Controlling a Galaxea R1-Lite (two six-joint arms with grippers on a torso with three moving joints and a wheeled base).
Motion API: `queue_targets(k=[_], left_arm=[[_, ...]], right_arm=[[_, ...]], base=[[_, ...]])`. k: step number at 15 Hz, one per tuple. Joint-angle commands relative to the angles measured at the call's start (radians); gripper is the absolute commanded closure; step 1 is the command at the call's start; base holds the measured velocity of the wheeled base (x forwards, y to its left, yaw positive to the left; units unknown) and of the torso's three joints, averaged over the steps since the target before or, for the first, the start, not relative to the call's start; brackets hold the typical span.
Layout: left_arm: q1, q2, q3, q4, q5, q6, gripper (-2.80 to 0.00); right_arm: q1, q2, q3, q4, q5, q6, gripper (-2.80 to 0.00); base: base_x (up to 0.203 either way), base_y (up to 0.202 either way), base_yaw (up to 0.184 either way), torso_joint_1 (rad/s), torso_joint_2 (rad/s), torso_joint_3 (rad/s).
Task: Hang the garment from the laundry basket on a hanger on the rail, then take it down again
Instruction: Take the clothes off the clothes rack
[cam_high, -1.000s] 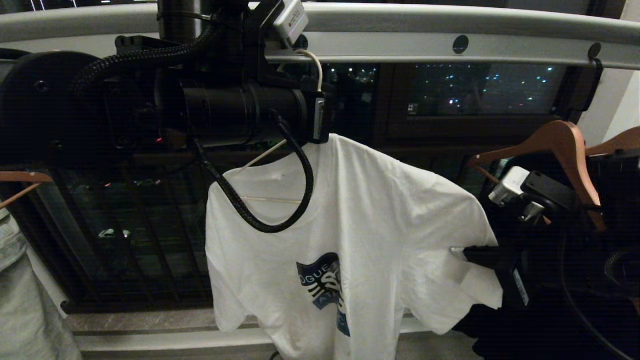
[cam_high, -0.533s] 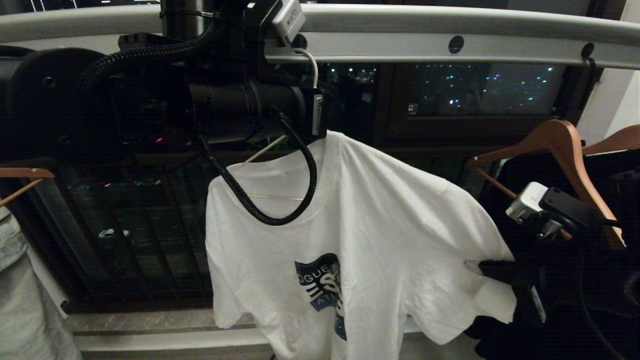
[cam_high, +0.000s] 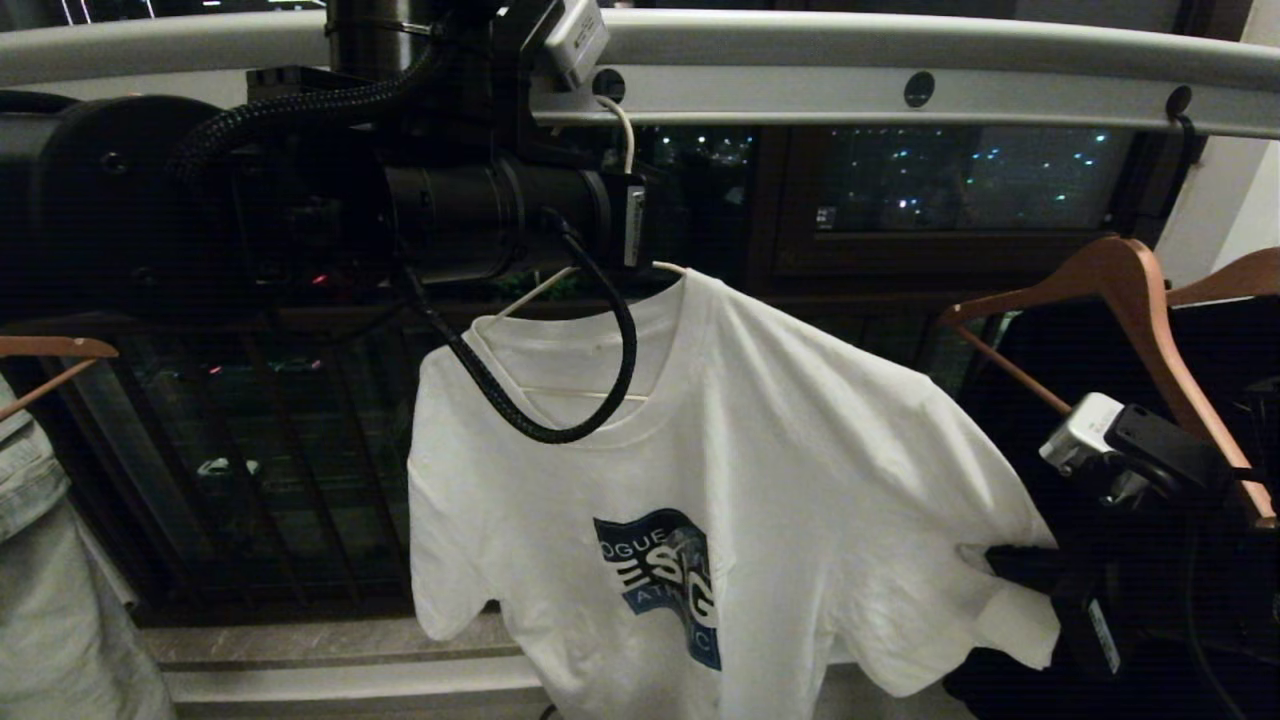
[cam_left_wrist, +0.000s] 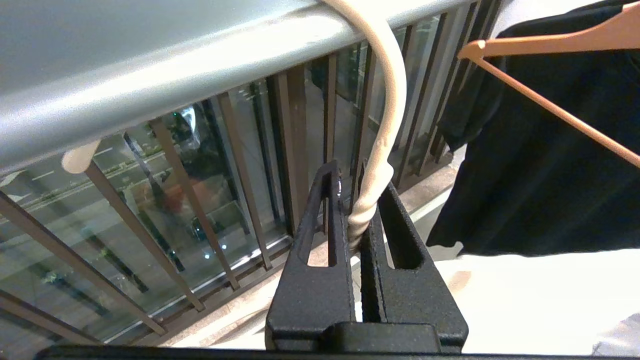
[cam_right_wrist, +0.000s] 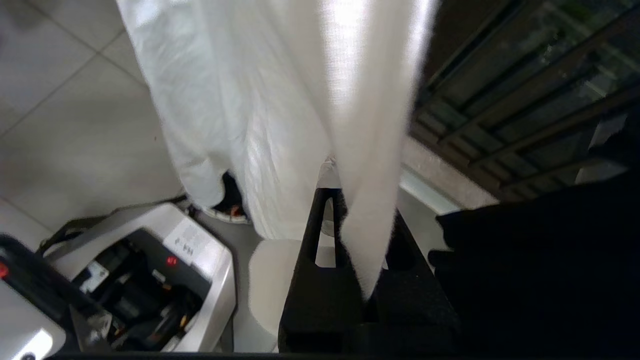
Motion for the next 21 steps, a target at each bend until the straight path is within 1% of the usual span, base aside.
queue_targets(k=[1,4,14,18,21], left_arm=[[0.001,-0.003,-0.002,0.002,0.002,-0.001,0.00],[0.002,0.000,-0.008,0.002,0.008,-0.002,0.00],[0.012,0.003,-0.020,0.009,0.008,-0.002,0.00],[0.022,0.006,-0.023,0.009,0.008,-0.002,0.00],[0.022,0.007,-0.025,0.009,0.008,-0.002,0.00]], right_arm=[[-0.008,-0.012,0.021,0.000,0.001,-0.002,0.00],[-0.027,-0.028,0.040,0.000,0.001,-0.001,0.00],[-0.052,-0.057,0.083,-0.001,0.001,-0.001,0.00],[-0.055,-0.067,0.117,-0.002,0.003,0.000,0.00],[-0.057,-0.070,0.112,-0.003,0.003,0.000,0.00]], base=[[0.000,0.000,0.000,0.000,0.00,0.000],[0.000,0.000,0.000,0.000,0.00,0.000],[0.000,0.000,0.000,0.000,0.00,0.000],[0.000,0.000,0.000,0.000,0.00,0.000],[0.000,0.000,0.000,0.000,0.00,0.000]])
